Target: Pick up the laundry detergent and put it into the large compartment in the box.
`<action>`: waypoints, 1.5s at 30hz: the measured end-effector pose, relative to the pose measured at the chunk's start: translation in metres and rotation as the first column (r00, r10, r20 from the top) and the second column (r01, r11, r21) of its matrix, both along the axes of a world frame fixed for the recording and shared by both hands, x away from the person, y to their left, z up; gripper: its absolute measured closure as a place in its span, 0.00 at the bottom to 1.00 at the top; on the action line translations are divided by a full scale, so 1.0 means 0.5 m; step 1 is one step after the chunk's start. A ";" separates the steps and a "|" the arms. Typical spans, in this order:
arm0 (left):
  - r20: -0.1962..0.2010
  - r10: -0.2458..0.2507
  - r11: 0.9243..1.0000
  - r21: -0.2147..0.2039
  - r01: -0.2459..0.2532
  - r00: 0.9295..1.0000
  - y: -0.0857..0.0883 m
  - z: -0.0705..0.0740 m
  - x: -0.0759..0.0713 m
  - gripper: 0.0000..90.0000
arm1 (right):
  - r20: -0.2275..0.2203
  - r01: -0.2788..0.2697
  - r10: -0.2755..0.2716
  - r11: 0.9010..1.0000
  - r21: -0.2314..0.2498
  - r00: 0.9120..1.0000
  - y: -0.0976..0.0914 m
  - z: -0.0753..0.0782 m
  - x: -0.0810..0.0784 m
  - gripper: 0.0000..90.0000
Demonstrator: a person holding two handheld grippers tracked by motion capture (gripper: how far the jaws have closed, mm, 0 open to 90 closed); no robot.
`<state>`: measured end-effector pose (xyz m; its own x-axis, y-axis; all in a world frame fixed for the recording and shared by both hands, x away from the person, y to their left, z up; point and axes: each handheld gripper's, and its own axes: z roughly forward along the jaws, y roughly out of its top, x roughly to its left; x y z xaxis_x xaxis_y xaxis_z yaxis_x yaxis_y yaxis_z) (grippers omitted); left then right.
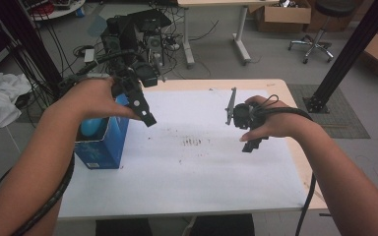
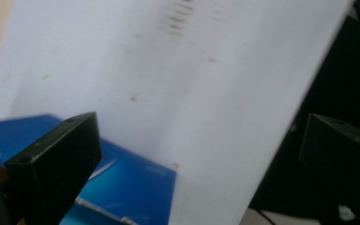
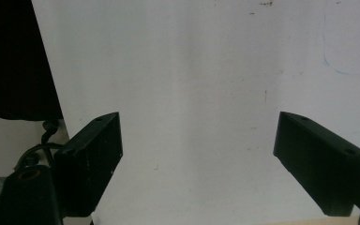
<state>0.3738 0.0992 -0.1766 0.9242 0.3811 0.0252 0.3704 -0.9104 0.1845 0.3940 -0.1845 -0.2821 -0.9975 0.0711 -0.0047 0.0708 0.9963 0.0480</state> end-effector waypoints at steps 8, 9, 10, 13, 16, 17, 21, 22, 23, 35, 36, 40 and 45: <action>-0.026 -0.225 0.972 0.059 0.226 0.974 -0.040 -0.023 -0.033 0.00 | -0.002 0.003 -0.003 1.000 -0.007 1.000 -0.002 0.008 0.000 0.18; -0.035 -0.239 0.969 0.063 0.240 0.970 -0.044 -0.025 -0.035 0.00 | -0.002 0.003 -0.003 1.000 -0.005 1.000 -0.002 0.008 0.000 0.18; -0.037 -0.250 0.965 0.065 0.252 0.967 -0.047 -0.027 -0.036 0.00 | 0.000 -0.001 0.001 1.000 -0.004 1.000 -0.001 0.010 -0.001 0.18; -0.061 -0.288 0.954 0.073 0.292 0.956 -0.060 -0.034 -0.041 0.00 | -0.003 -0.003 0.003 1.000 -0.005 1.000 -0.001 0.010 0.000 0.18; -0.081 -0.324 0.941 0.076 0.330 0.943 -0.069 -0.045 -0.045 0.00 | -0.004 -0.002 0.002 1.000 -0.009 1.000 -0.001 0.009 0.000 0.18; -0.083 -0.329 0.938 0.085 0.336 0.941 -0.072 -0.049 -0.045 0.00 | -0.005 -0.001 0.001 1.000 -0.012 1.000 -0.001 0.009 0.000 0.18; -0.093 -0.338 0.934 0.090 0.346 0.936 -0.080 -0.058 -0.039 0.00 | -0.002 -0.003 0.003 1.000 -0.016 1.000 -0.003 0.011 0.003 0.18; -0.092 -0.337 0.935 0.089 0.345 0.937 -0.081 -0.059 -0.036 0.00 | -0.002 -0.003 0.003 1.000 -0.016 1.000 -0.003 0.011 0.003 0.18; -0.092 -0.337 0.935 0.088 0.345 0.937 -0.082 -0.059 -0.034 0.00 | -0.002 0.007 -0.007 1.000 -0.016 1.000 -0.004 0.013 0.002 0.18; -0.088 -0.349 0.931 0.085 0.356 0.933 -0.088 -0.062 -0.033 0.00 | -0.005 -0.001 0.000 1.000 -0.023 1.000 0.002 0.012 -0.003 0.18; -0.088 -0.348 0.931 0.083 0.355 0.933 -0.087 -0.062 -0.033 0.00 | -0.007 -0.003 0.003 1.000 -0.023 1.000 0.005 0.011 -0.002 0.18; -0.089 -0.347 0.932 0.078 0.354 0.934 -0.084 -0.064 -0.033 0.00 | -0.005 -0.006 0.006 1.000 -0.022 1.000 0.008 0.010 0.000 0.18; -0.095 -0.347 0.933 0.071 0.354 0.933 -0.081 -0.067 -0.032 0.00 | -0.005 -0.005 0.005 1.000 -0.021 1.000 0.012 0.008 0.001 0.18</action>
<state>0.3579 0.0589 -0.2099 0.9989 0.0321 -0.0355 0.0350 -0.9959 0.0834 0.3944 -0.1784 -0.2779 -0.9978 0.0657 -0.0010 0.0656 0.9975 0.0266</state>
